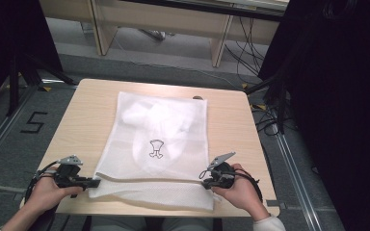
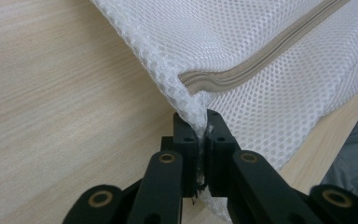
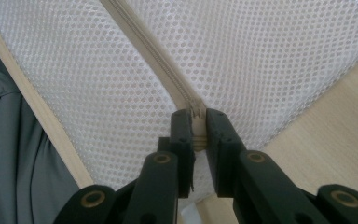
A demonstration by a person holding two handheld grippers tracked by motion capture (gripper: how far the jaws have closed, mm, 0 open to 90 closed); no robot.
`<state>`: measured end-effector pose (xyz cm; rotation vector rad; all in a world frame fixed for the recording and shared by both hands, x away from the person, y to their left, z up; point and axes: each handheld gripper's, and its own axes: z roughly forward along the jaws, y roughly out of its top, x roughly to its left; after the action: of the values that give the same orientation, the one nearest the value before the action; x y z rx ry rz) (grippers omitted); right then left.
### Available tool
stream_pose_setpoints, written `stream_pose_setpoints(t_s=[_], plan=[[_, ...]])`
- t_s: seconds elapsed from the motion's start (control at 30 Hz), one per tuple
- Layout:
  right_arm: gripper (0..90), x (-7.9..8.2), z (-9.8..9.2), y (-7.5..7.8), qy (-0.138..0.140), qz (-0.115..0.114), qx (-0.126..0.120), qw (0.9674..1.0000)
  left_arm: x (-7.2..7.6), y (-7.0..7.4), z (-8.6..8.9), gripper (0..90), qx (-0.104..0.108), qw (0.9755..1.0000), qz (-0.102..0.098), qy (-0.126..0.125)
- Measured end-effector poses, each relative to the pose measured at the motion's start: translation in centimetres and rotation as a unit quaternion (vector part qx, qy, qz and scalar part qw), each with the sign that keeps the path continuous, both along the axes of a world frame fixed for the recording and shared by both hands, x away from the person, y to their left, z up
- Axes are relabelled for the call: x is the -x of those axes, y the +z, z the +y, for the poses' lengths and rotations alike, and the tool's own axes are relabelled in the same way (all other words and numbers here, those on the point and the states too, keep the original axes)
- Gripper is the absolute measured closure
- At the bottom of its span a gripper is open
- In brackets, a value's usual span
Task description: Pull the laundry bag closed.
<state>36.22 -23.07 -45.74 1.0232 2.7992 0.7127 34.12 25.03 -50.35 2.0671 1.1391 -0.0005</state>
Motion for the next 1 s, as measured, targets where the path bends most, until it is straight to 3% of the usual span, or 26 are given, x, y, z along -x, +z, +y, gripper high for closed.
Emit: stream_pose_setpoints(t_s=[0.23,0.33,0.67,0.77,0.83,0.9,0.97,1.0], plan=[[82.5,-0.1,-0.6,-0.6,-0.004,0.013,0.005,0.9999,0.0,0.0,0.0,84.7,-0.002,1.0,0.001,0.001],[82.4,-0.1,-0.7,-1.1,-0.005,0.023,0.018,0.9996,0.0,0.0,0.0,84.8,0.002,1.0,0.003,0.003],[82.2,-0.2,-0.6,-1.5,0.004,0.023,0.021,0.9995,0.0,-0.1,0.0,84.6,-0.003,1.0,0.005,0.0],[80.1,0.0,-0.6,-1.5,-0.009,0.026,0.024,0.9993,0.1,-0.2,0.0,84.1,0.006,1.0,-0.004,0.006],[76.7,0.1,-0.7,-1.6,-0.008,0.023,0.013,0.9996,0.1,-0.2,0.1,83.3,0.005,0.9999,-0.006,0.009],[72.9,0.0,-1.0,-1.5,-0.015,0.015,-0.015,0.9997,0.1,-0.2,0.0,81.9,0.004,0.9999,-0.007,0.009],[69.5,0.4,-1.2,-1.2,-0.051,0.015,-0.035,0.998,0.1,0.0,0.1,80.5,-0.002,1.0,-0.001,0.005],[66.8,0.3,-1.6,-1.1,-0.065,-0.007,-0.048,0.9967,0.1,0.0,0.2,79.2,0.0,1.0,-0.002,0.006]])
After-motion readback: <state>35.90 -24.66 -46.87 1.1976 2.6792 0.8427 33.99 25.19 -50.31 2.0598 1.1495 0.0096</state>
